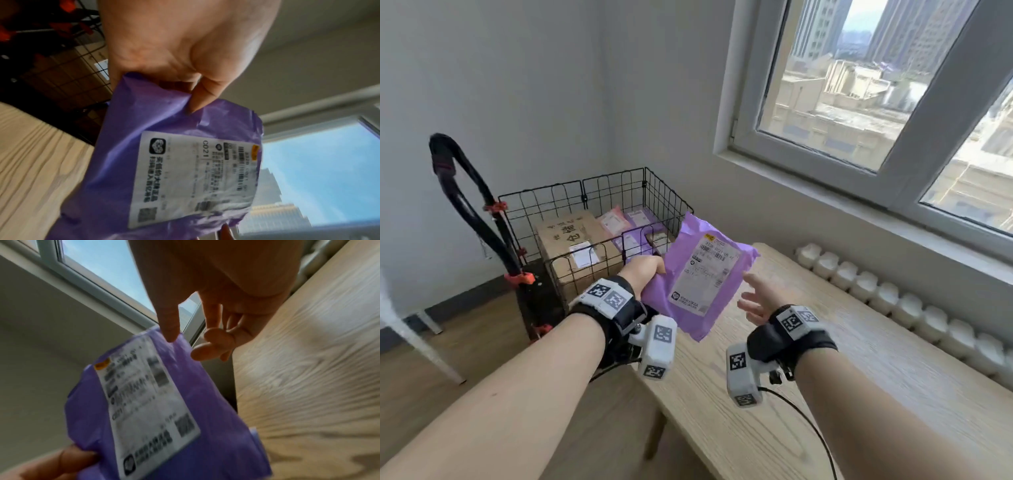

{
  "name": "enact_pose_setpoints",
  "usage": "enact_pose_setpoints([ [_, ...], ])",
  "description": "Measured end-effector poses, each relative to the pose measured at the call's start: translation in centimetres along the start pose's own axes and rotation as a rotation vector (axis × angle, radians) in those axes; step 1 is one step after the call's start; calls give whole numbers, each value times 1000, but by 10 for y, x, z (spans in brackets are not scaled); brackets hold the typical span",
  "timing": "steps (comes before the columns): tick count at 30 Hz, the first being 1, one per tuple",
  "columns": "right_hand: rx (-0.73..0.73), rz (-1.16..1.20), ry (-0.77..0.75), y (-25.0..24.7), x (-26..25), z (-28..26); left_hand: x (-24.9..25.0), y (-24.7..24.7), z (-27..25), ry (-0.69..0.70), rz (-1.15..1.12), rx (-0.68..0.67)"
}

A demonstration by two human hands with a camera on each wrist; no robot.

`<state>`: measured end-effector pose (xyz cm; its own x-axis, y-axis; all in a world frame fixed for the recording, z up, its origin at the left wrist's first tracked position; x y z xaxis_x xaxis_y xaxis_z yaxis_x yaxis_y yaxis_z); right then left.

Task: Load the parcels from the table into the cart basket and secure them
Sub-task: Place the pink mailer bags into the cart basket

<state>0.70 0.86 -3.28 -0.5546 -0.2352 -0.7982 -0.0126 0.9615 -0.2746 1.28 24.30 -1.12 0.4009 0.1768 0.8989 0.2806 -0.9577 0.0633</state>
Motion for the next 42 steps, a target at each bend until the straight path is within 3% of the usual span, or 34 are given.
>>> enact_pose_setpoints([
  [3, -151, -16, -39, 72, -26, 8, 7, -46, 22, -89, -215, -6],
  [5, -207, 18, -60, 118, -41, 13, 11, -80, 43, -114, -221, 1],
  [11, -176, 58, -129, 206, -74, 34, 18, -170, 103, -71, -84, 58],
  [16, -169, -117, -175, 247, -92, 55, 33, -195, 127, -86, -171, 2],
  [22, -176, -162, -214, 267, -133, 101, 51, -188, 188, -94, -280, -63],
  [30, -187, -33, -180, 284, -200, 194, 100, -179, 295, -90, -260, -19],
  [42, -138, -7, -75, 245, -249, 305, 120, -82, 433, -143, -300, -64],
])
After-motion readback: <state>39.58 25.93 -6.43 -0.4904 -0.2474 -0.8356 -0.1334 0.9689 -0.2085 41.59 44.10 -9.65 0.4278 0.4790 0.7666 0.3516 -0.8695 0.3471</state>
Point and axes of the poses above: each hand's wrist, its own z-axis towards the middle knuckle, its own y-axis out of the palm, x = y × z, the point moved 6 cm from there along z, towards the middle knuckle, and after that the axes turned 13 degrees about -z, right-handed, at the moved point
